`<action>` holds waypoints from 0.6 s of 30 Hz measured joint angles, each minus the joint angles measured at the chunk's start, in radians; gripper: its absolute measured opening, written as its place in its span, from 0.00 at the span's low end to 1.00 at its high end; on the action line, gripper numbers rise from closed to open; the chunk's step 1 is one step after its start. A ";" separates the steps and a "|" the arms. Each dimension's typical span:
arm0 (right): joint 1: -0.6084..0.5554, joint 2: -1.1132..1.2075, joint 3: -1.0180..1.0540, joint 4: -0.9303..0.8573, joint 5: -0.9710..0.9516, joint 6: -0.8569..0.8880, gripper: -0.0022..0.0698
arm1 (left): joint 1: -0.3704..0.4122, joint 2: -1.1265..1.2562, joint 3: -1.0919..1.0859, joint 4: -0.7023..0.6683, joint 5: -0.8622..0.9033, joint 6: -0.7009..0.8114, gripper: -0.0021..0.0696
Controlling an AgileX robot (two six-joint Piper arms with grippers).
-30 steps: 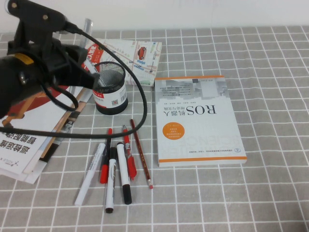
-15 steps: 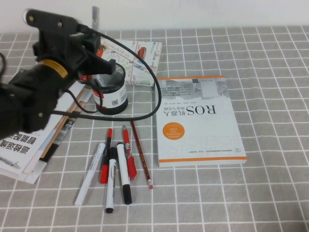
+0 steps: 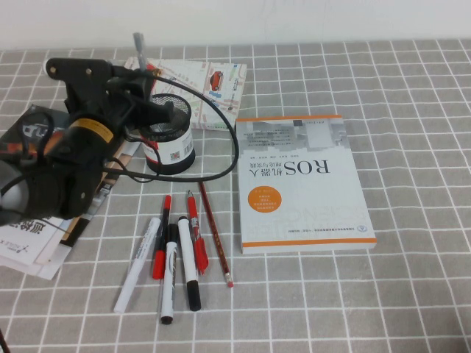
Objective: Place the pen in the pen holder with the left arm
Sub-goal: Place the pen onto the pen holder
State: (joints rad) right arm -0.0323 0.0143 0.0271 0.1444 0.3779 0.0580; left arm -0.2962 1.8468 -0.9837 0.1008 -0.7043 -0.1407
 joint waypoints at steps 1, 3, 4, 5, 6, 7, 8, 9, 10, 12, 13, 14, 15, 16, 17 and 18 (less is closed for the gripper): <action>0.000 0.000 0.000 0.000 0.000 0.000 0.01 | 0.002 0.007 0.000 0.000 -0.005 -0.004 0.09; 0.000 0.000 0.000 0.000 0.000 0.000 0.01 | 0.004 0.016 0.000 0.000 -0.011 -0.009 0.09; 0.000 0.000 0.000 0.000 0.000 0.000 0.01 | 0.004 0.021 -0.002 0.000 -0.011 -0.011 0.09; 0.000 0.000 0.000 0.000 0.000 0.000 0.01 | 0.004 0.023 -0.004 0.003 -0.011 -0.011 0.09; 0.000 0.000 0.000 0.000 0.000 0.000 0.01 | 0.004 0.024 -0.008 0.004 -0.001 -0.011 0.10; 0.000 0.000 0.000 0.000 0.000 0.000 0.01 | 0.004 0.024 -0.014 0.006 0.006 -0.011 0.10; 0.000 0.000 0.000 0.000 0.000 0.000 0.01 | 0.004 0.025 -0.020 0.006 0.015 -0.011 0.11; 0.000 0.000 0.000 0.000 0.000 0.000 0.01 | 0.004 0.025 -0.023 0.006 0.019 -0.011 0.13; 0.000 0.000 0.000 0.000 0.000 0.000 0.01 | 0.004 0.025 -0.029 0.006 0.028 -0.011 0.16; 0.000 0.000 0.000 0.000 0.000 0.000 0.01 | 0.004 0.026 -0.032 0.006 0.034 -0.011 0.24; 0.000 0.000 0.000 0.000 0.000 0.000 0.01 | 0.004 0.026 -0.032 0.006 0.039 -0.009 0.29; 0.000 0.000 0.000 0.000 0.000 0.000 0.01 | 0.004 0.026 -0.032 0.006 0.043 -0.009 0.34; 0.000 0.000 0.000 0.000 0.000 0.000 0.01 | 0.004 0.026 -0.032 0.006 0.046 -0.009 0.37; 0.000 0.000 0.000 0.000 0.000 0.000 0.01 | 0.004 0.026 -0.032 0.006 0.046 -0.009 0.39; 0.000 0.000 0.000 0.000 0.000 0.000 0.01 | 0.004 0.026 -0.032 0.006 0.050 -0.009 0.42; 0.000 0.000 0.000 0.000 0.000 0.000 0.01 | 0.004 0.026 -0.032 0.006 0.050 -0.009 0.43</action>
State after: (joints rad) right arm -0.0323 0.0143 0.0271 0.1444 0.3779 0.0580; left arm -0.2923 1.8733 -1.0155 0.1071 -0.6548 -0.1501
